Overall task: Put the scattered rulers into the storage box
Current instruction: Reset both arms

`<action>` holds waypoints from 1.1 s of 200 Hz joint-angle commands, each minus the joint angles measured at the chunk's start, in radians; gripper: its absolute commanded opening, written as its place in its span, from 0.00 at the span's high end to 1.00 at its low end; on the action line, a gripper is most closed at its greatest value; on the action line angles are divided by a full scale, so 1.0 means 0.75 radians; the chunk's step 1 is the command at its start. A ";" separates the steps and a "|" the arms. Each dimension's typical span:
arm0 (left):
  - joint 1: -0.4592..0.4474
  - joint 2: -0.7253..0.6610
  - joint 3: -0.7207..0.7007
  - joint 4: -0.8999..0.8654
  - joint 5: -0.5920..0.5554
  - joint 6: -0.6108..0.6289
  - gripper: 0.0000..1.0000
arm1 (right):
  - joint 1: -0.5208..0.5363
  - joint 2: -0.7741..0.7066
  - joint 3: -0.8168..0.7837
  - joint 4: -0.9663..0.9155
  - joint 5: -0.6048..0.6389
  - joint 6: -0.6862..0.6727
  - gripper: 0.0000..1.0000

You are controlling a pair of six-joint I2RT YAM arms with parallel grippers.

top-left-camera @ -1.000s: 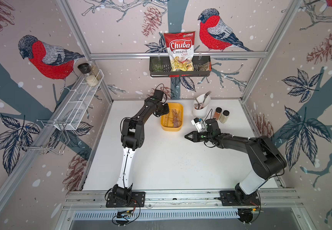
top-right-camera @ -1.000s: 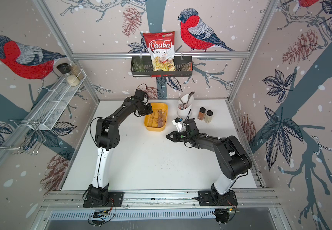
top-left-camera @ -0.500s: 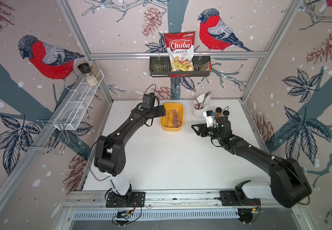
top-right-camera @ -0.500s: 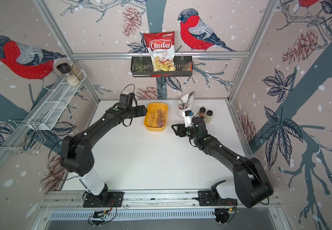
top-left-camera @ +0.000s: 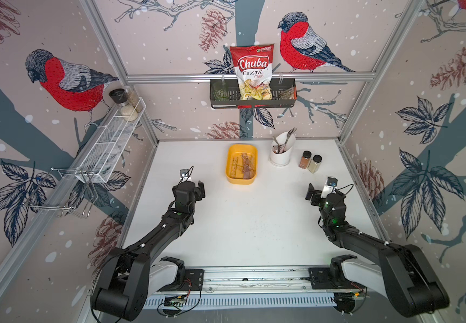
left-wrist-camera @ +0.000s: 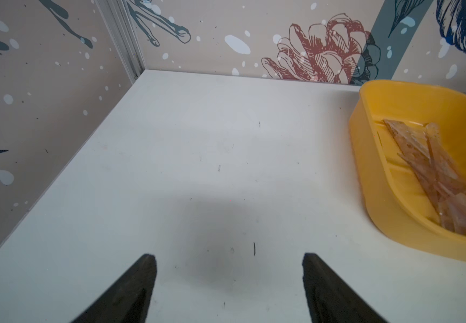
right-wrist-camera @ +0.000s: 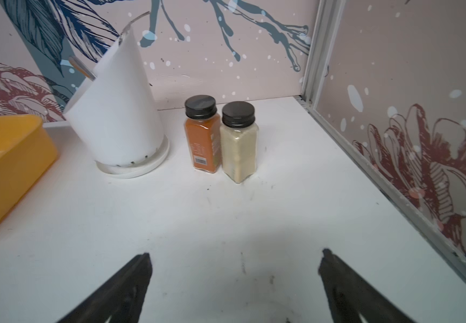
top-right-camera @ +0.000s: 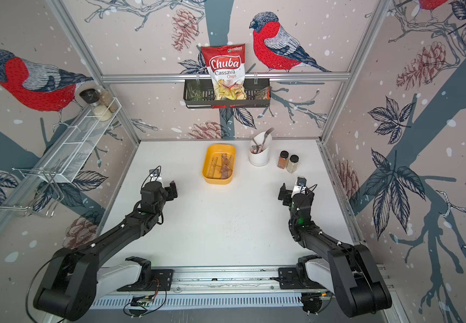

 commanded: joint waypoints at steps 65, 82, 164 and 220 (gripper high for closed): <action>0.237 0.302 -0.220 0.948 0.384 0.236 0.12 | -0.141 0.235 -0.044 0.589 -0.025 -0.073 0.00; 0.291 0.411 -0.284 1.173 0.402 0.182 0.12 | -0.170 0.447 -0.092 0.892 -0.017 -0.048 0.00; 0.325 0.494 -0.161 1.014 0.381 0.139 0.05 | -0.287 0.454 0.106 0.491 -0.234 0.015 0.00; 0.313 0.515 -0.150 1.017 0.297 0.123 0.05 | -0.262 0.450 0.104 0.496 -0.201 -0.005 0.00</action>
